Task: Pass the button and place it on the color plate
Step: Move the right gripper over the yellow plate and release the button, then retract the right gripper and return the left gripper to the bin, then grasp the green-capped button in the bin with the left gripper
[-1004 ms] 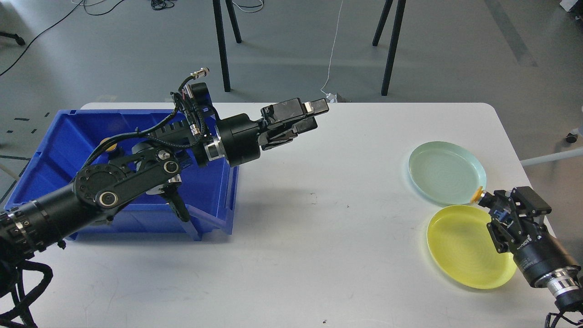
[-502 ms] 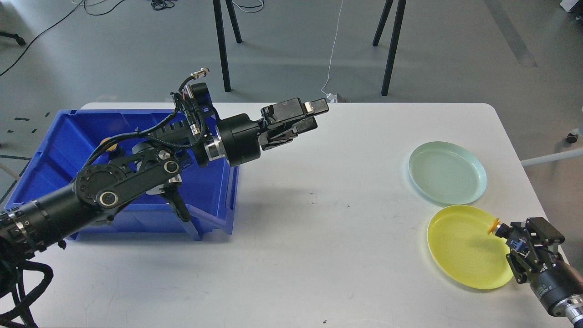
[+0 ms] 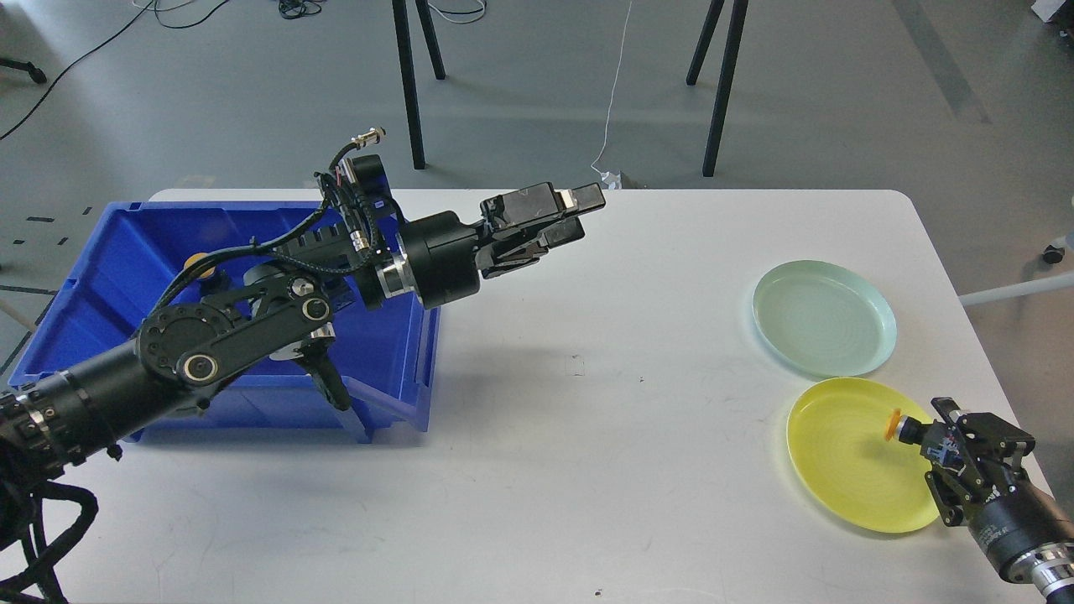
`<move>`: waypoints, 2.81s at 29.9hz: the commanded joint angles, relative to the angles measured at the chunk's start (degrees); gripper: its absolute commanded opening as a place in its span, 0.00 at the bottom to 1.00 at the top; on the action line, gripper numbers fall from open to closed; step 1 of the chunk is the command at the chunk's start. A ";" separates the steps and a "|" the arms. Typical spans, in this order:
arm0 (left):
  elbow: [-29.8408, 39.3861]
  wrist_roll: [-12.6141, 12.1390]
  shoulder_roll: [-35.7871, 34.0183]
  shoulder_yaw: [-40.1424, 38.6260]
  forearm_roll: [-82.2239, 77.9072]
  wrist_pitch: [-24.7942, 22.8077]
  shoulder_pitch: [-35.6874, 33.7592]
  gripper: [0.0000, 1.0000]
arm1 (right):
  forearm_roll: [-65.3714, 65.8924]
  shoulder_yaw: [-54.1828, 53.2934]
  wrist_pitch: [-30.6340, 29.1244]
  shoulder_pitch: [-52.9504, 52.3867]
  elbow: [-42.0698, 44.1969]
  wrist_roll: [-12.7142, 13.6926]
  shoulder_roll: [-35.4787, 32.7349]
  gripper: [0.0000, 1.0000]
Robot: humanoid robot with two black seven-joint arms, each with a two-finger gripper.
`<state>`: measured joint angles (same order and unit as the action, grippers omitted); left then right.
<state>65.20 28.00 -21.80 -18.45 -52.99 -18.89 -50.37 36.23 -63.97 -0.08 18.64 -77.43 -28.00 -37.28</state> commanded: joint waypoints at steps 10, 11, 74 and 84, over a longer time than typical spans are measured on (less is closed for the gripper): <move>0.01 0.00 0.00 0.00 0.00 0.00 0.09 0.86 | -0.19 -0.10 0.08 -0.01 -0.18 0.00 0.19 0.50; 0.01 0.00 0.00 0.00 0.00 0.00 0.09 0.86 | -0.20 -0.10 0.08 -0.09 -0.18 0.00 0.36 0.51; -21.34 0.00 -24.52 25.57 -45.09 -5.11 -8.87 0.91 | -15.75 -5.73 -0.88 -10.82 -3.78 0.00 7.13 0.96; -21.35 0.00 -24.52 25.66 -45.09 -4.75 -8.69 0.61 | -15.75 -5.73 -0.88 -10.82 -3.78 0.00 7.22 0.96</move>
<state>43.78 27.99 -46.24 7.19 -98.03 -23.58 -59.14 20.48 -69.69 -0.97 7.83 -81.21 -28.00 -30.10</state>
